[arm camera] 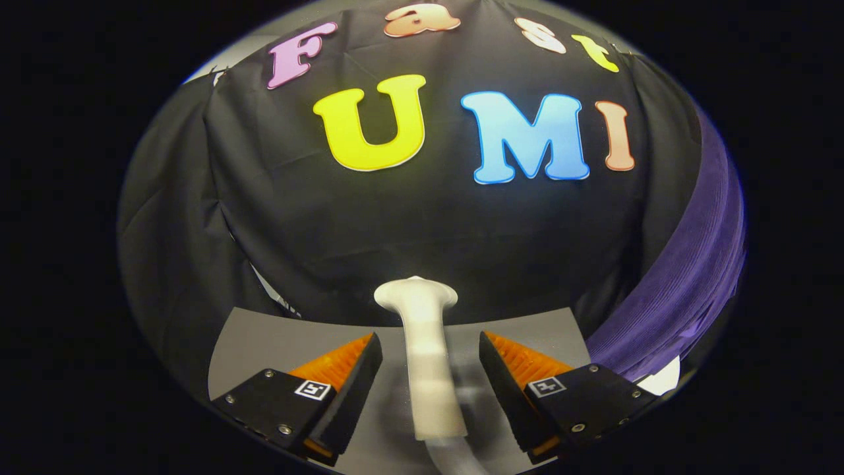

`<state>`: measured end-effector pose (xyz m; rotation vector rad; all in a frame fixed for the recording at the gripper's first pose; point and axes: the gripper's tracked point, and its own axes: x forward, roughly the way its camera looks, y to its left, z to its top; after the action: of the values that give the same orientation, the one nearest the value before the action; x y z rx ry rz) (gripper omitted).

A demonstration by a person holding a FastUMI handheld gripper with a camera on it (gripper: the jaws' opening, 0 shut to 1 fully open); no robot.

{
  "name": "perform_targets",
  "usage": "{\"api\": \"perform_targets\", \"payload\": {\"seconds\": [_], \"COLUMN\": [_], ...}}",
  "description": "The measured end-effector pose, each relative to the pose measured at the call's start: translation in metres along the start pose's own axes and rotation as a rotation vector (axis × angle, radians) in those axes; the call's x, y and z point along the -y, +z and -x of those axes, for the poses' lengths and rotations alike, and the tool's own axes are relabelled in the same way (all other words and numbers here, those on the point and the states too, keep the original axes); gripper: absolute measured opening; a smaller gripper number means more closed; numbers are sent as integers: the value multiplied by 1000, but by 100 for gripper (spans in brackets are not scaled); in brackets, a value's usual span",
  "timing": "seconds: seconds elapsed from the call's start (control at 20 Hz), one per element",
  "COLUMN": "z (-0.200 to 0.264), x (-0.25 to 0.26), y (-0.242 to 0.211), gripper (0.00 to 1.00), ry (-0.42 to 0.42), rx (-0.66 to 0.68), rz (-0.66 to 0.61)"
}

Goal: Iron the clothes twice with a garment steamer, once on the left side and once on the right side.

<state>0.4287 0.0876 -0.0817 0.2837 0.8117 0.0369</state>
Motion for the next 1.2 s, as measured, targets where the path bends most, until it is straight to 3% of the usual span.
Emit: {"api": "perform_targets", "payload": {"seconds": [0.2,0.4,0.45,0.55,0.85,1.2], "z": [-11,-19,-18,-14,25,116], "x": [4,3,1,-1,-10,7], "y": [-9,-22,-23,-20,-3,8], "gripper": [86,61,48,43,35,34], "ry": [-16,-10,-11,-15,1,-31], "rx": [-53,-92,-85,-73,73,293], "rz": [-19,-6,3,21,88,82]}}
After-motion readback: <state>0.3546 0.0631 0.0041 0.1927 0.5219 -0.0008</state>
